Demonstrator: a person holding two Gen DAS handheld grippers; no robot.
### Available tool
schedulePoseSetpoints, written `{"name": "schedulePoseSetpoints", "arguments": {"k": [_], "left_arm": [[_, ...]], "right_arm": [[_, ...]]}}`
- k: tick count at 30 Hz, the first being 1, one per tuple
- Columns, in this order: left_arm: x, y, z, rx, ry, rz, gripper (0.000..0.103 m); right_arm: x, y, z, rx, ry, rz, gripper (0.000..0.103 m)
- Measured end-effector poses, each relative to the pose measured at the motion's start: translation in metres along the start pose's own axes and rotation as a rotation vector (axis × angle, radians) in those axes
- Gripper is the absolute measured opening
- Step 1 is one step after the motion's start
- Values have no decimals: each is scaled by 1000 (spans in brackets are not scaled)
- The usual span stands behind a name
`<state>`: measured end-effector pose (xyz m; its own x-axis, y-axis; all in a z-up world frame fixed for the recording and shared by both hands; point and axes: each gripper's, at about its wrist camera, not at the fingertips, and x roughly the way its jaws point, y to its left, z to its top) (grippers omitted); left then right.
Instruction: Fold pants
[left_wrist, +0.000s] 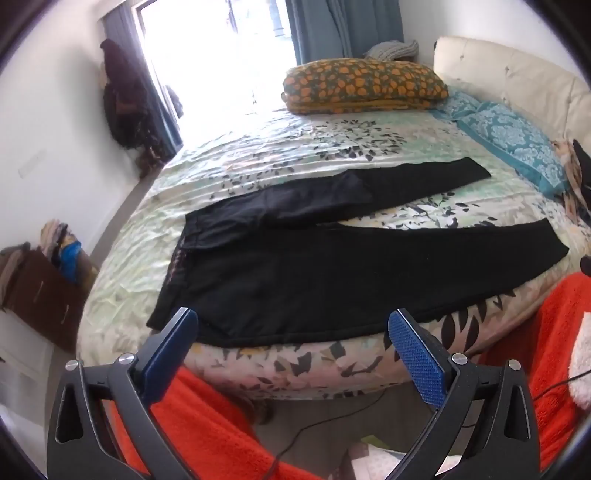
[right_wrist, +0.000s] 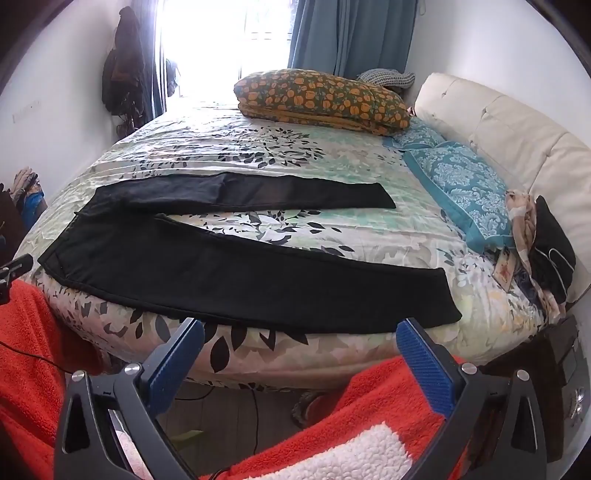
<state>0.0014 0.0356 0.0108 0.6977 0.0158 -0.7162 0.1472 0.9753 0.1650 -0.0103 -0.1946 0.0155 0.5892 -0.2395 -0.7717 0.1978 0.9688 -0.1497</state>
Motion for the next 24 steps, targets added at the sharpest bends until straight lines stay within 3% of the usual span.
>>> {"name": "schedulePoseSetpoints", "arguments": {"k": [5, 9, 11, 14, 19, 24], "left_arm": [[-4, 3, 21, -123, -46, -38, 102], [9, -8, -3, -263, -40, -43, 102], [21, -9, -16, -262, 18, -63, 102], [27, -6, -26, -246, 39, -35, 102], [32, -2, -27, -314, 56, -58, 102], [29, -5, -25, -297, 30, -50, 102]], "right_arm": [[3, -1, 33, -46, -34, 12, 103], [15, 11, 30, 115, -31, 58, 103], [24, 20, 14, 190, 1, 71, 103], [37, 40, -1, 117, 75, 93, 103], [32, 53, 2, 68, 7, 50, 103], [29, 56, 6, 49, -49, 38, 103]]}}
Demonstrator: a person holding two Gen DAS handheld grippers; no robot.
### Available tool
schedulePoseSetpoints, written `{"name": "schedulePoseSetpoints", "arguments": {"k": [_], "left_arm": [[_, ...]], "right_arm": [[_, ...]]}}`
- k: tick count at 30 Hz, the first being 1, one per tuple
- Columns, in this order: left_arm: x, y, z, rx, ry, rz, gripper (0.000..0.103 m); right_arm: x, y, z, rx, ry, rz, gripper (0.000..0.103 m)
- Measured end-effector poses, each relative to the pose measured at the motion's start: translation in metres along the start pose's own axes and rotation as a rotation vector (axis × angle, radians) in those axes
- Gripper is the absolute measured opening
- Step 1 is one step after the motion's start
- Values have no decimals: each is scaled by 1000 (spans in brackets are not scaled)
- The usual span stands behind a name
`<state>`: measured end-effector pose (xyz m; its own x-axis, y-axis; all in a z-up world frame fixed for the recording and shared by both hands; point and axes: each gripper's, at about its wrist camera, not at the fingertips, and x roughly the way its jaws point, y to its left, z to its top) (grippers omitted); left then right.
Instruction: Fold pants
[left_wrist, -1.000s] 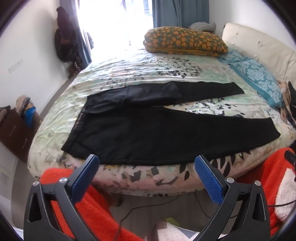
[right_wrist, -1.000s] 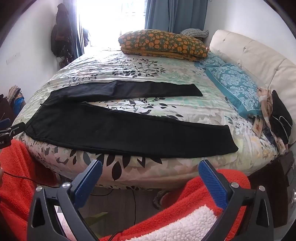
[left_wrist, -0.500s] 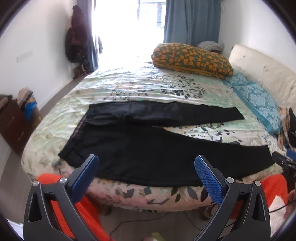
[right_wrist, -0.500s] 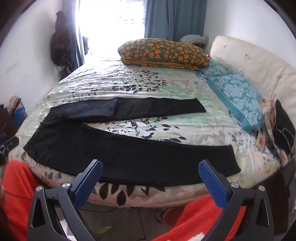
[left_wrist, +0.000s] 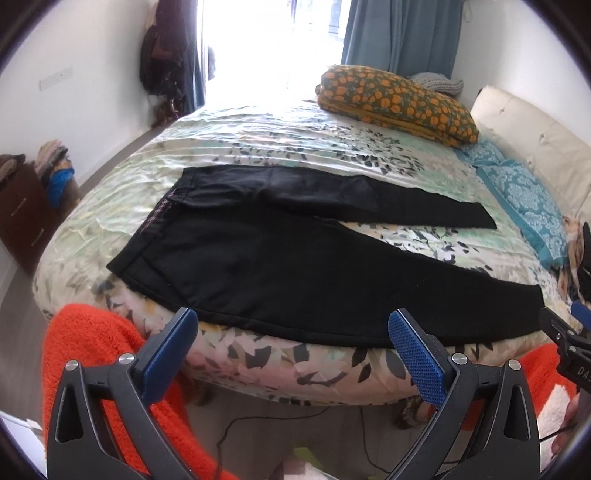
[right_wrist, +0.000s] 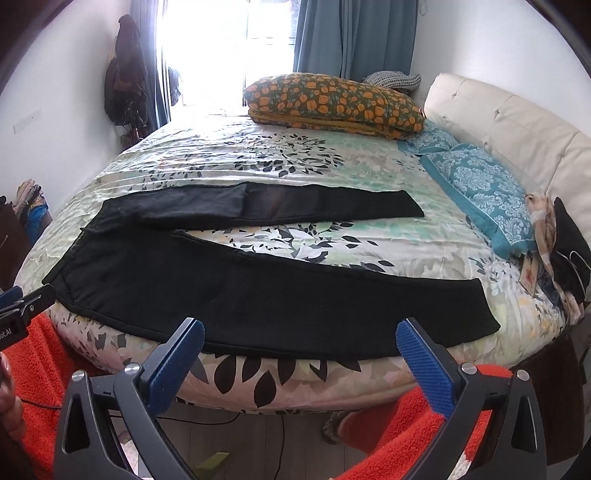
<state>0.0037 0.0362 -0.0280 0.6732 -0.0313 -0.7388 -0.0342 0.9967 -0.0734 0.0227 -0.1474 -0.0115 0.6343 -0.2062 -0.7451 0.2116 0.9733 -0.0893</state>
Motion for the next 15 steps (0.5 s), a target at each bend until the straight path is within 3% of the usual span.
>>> {"name": "schedulePoseSetpoints", "arguments": {"k": [15], "left_arm": [[10, -12, -3, 65, 49, 22, 102]], "right_arm": [[12, -12, -1, 33, 45, -27, 103]]}}
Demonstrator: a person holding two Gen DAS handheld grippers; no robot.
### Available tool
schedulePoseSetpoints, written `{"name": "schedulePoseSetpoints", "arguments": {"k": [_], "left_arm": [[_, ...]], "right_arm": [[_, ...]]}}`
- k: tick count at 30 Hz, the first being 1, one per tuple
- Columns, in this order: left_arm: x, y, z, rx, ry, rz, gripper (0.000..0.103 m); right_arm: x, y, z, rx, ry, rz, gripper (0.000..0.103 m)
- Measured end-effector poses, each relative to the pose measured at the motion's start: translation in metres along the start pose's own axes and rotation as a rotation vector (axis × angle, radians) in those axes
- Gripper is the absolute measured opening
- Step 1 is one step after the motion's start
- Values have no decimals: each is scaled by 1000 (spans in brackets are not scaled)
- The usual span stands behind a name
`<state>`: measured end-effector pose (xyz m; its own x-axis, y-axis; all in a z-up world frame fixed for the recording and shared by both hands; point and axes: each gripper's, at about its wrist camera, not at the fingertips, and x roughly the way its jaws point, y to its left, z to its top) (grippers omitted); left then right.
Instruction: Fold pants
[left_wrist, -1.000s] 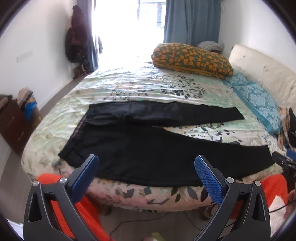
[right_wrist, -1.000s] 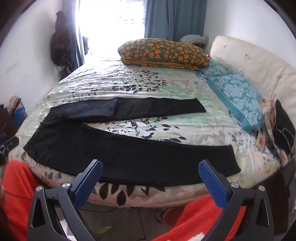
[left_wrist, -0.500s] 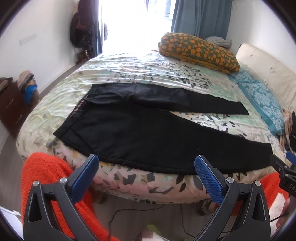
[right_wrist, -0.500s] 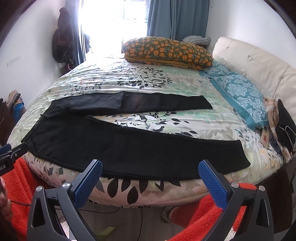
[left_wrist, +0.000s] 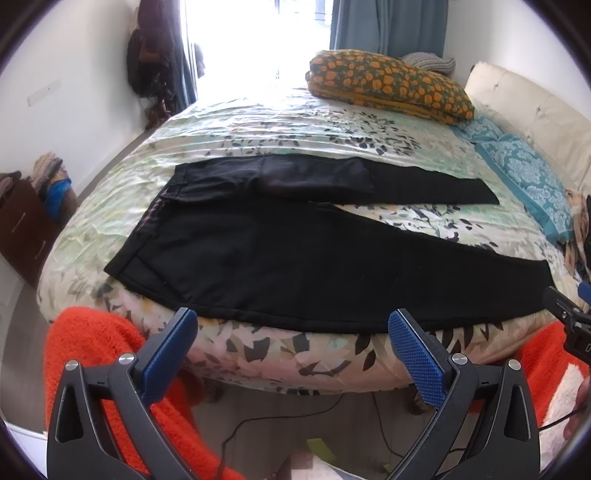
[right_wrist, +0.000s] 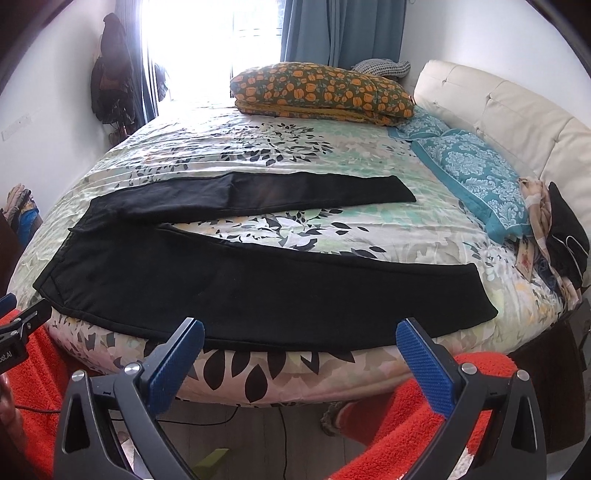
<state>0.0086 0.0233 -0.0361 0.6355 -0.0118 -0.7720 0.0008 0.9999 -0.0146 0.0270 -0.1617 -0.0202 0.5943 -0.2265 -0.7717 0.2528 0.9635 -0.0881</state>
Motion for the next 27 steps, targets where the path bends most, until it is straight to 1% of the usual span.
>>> {"name": "schedulePoseSetpoints", "arguments": {"k": [5, 10, 27], "left_arm": [[5, 2, -2, 2, 24, 17, 102], [8, 5, -2, -8, 36, 28, 102], [14, 7, -7, -4, 75, 59, 102]], "right_arm": [[4, 0, -1, -8, 11, -22, 103], [8, 5, -2, -29, 28, -92, 103], [12, 10, -3, -53, 59, -122, 103]]}}
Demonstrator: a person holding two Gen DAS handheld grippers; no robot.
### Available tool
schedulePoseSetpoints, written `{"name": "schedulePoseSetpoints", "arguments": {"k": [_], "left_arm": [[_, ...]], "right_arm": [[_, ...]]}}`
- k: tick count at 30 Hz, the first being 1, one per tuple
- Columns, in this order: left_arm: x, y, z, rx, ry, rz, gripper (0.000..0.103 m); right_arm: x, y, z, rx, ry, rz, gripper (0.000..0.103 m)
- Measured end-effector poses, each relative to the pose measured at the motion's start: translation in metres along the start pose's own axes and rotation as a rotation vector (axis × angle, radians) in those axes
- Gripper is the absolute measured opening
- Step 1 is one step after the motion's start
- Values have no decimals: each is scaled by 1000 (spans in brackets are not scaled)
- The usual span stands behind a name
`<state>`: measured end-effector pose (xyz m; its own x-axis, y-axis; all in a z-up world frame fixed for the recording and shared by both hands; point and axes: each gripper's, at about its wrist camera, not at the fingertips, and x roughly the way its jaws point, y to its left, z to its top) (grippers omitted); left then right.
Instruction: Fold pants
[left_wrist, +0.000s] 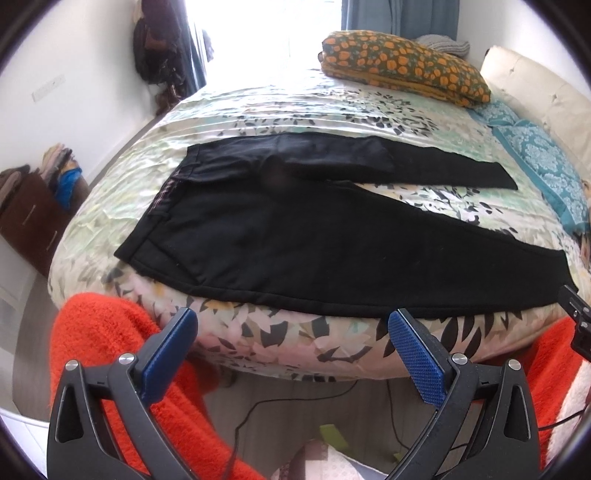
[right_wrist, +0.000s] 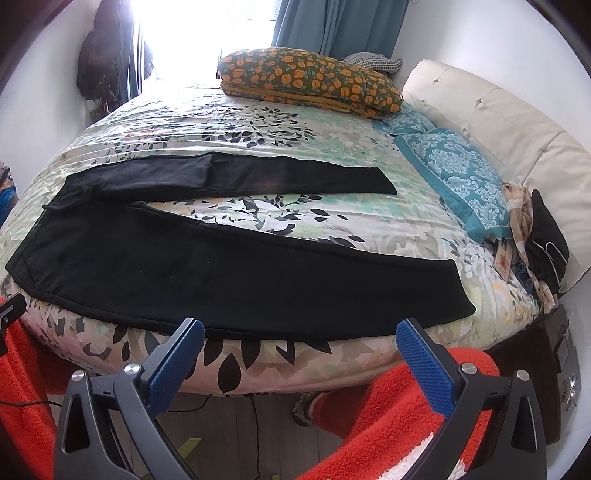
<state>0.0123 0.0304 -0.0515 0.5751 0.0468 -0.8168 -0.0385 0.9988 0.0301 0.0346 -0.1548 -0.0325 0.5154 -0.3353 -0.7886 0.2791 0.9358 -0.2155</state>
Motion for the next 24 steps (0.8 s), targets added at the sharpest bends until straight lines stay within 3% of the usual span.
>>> {"name": "schedulePoseSetpoints", "arguments": {"k": [24], "left_arm": [[7, 2, -1, 4, 35, 12, 102]], "right_arm": [[5, 6, 0, -35, 23, -4, 103]]}}
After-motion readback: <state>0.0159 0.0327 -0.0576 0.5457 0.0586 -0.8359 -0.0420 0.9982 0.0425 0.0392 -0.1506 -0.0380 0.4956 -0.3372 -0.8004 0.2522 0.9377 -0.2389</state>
